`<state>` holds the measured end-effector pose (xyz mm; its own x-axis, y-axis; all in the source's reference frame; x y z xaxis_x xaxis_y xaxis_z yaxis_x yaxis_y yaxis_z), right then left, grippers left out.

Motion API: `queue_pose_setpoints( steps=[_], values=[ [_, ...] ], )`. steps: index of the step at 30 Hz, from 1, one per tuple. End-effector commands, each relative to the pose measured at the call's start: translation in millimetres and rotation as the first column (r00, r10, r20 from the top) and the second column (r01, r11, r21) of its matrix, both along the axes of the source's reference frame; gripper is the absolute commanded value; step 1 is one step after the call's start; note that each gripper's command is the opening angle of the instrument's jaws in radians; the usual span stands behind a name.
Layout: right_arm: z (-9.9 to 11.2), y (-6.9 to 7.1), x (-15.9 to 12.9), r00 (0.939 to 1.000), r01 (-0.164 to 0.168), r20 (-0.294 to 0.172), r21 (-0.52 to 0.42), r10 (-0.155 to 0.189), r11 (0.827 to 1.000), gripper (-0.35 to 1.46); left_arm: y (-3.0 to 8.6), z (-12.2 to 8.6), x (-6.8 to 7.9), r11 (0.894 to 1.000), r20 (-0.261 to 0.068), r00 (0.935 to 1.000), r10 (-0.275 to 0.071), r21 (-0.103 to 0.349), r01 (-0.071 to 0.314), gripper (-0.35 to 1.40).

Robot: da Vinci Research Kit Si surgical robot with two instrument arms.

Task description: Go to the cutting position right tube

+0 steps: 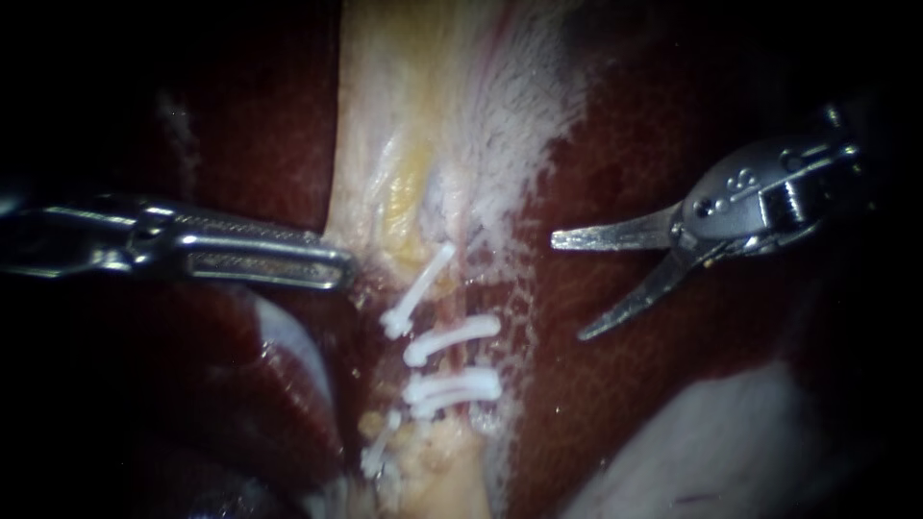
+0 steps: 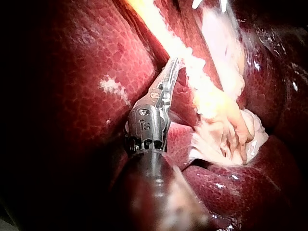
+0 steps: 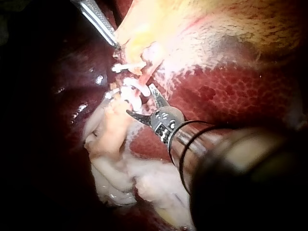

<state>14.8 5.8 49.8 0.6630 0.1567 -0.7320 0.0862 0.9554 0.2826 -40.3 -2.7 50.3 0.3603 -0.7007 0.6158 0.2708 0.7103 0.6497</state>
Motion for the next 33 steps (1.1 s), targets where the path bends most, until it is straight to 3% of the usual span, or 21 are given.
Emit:
queue_pose_setpoints(
  steps=[1, 6, 12, 14, 17, 19, 26, 33],
  values=[
    [0.2, -0.2, 0.2, 1.0, 0.008, -0.004, 0.006, -0.008, 1.0, 1.44, 0.0, -0.1, 0.0, 1.0, -0.001, 1.0, -0.001, 0.0, 0.001, -0.35],
    [1.8, -1.7, 0.8, 0.9999, 0.013, -0.005, 0.057, -0.013, 0.998, 1.44, 0.8, -1.0, 0.2, 1.0, 0.003, 1.0, 0.002, 0.007, -0.002, -0.35],
    [4.4, -4.3, 1.5, 0.9999, 0.013, 0.006, 0.168, -0.014, 0.986, 1.41, 3.3, -4.8, 1.9, 1.0, 0.0, 0.9998, -0.02, 0.011, 0.02, -0.35],
    [5.2, -5.1, 1.8, 0.9997, 0.018, 0.011, 0.212, -0.02, 0.977, 1.37, 4.0, -6.2, 2.6, 1.0, 0.005, 0.9995, -0.031, 0.001, 0.031, -0.35],
    [6.0, -6.0, 2.2, 0.9982, 0.057, 0.003, 0.283, -0.06, 0.957, 1.25, 4.6, -7.8, 3.3, 0.999, 0.013, 0.9992, -0.038, -0.013, 0.038, -0.35],
    [6.4, -6.4, 2.6, 0.9979, 0.059, 0.008, 0.306, -0.065, 0.95, 1.22, 4.9, -8.9, 3.6, 0.999, 0.016, 0.9989, -0.043, -0.017, 0.044, -0.35],
    [7.8, -7.6, 4.5, 0.9963, 0.058, 0.036, 0.387, -0.078, 0.92, 1.09, 4.7, -11.4, 3.6, 0.998, 0.025, 0.9985, -0.049, -0.029, 0.049, -0.35],
    [9.0, -7.9, 5.9, 0.9949, 0.041, 0.066, 0.44, -0.077, 0.897, 0.83, 4.4, -11.9, 3.3, 0.998, 0.023, 0.9985, -0.049, -0.034, 0.05, -0.35]
  ],
)
